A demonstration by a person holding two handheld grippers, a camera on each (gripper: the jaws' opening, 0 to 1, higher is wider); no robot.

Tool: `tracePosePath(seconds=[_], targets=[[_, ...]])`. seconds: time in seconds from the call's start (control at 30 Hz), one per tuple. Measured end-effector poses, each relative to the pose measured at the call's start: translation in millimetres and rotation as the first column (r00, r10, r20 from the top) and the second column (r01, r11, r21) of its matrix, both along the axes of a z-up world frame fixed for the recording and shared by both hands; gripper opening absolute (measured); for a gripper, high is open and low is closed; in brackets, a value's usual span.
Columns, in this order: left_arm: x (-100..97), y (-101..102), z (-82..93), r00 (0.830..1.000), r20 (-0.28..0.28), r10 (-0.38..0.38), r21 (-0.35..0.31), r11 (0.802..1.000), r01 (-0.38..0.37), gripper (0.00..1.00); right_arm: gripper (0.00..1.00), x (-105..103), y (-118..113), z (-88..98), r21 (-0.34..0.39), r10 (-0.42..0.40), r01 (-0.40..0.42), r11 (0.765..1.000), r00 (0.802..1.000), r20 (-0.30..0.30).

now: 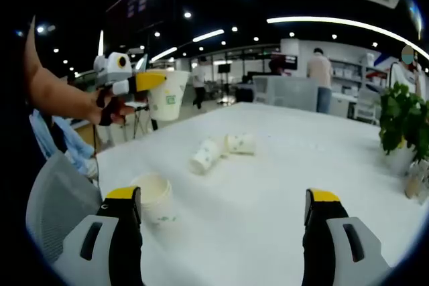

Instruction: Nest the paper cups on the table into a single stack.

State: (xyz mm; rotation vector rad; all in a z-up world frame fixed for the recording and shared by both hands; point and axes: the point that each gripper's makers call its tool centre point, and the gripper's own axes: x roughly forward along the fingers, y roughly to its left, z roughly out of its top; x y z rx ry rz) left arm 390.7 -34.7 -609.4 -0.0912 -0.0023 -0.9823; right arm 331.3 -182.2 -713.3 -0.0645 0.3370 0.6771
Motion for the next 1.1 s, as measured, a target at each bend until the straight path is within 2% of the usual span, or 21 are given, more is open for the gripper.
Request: tracePosePath(seconds=[0.2, 0.3, 0.37, 0.6, 0.9, 1.1], targets=[[-8.0, -0.4, 1.3, 1.000, 0.004, 0.002, -0.008, 1.000, -0.001, 0.37, 1.00, -5.8, 4.1, -2.9, -0.005, 0.009, -0.009, 1.000, 1.000, -0.006], [-14.0, -2.9, -5.4, 0.999, 0.037, -0.012, 0.041, 0.999, 0.011, 0.37, 1.00, -7.0, 4.0, -2.5, -0.002, 0.006, -0.006, 1.000, 1.000, -0.002], [-16.9, -3.0, -8.7, 1.000, 0.015, -0.012, 0.026, 1.000, 0.011, 0.37, 1.00, -7.4, 3.4, -1.9, 0.004, 0.000, 0.000, 1.000, 1.000, 0.002], [-26.1, -6.6, -7.3, 1.000, 0.011, -0.024, 0.006, 1.000, 0.024, 0.37, 1.00, -11.9, 1.1, -3.7, 0.000, -0.008, 0.008, 1.000, 1.000, -0.003], [-41.7, -15.1, 3.0, 0.998, 0.037, -0.044, -0.011, 0.999, 0.044, 0.37, 1.00, -12.4, 1.1, -2.9, 0.003, -0.012, 0.012, 1.000, 1.000, 0.000], [-59.2, -25.3, -1.9, 0.998, 0.051, -0.047, -0.008, 0.999, 0.048, 0.37, 1.00, -13.0, 2.0, -3.9, 0.002, -0.012, 0.012, 1.000, 1.000, -0.003]])
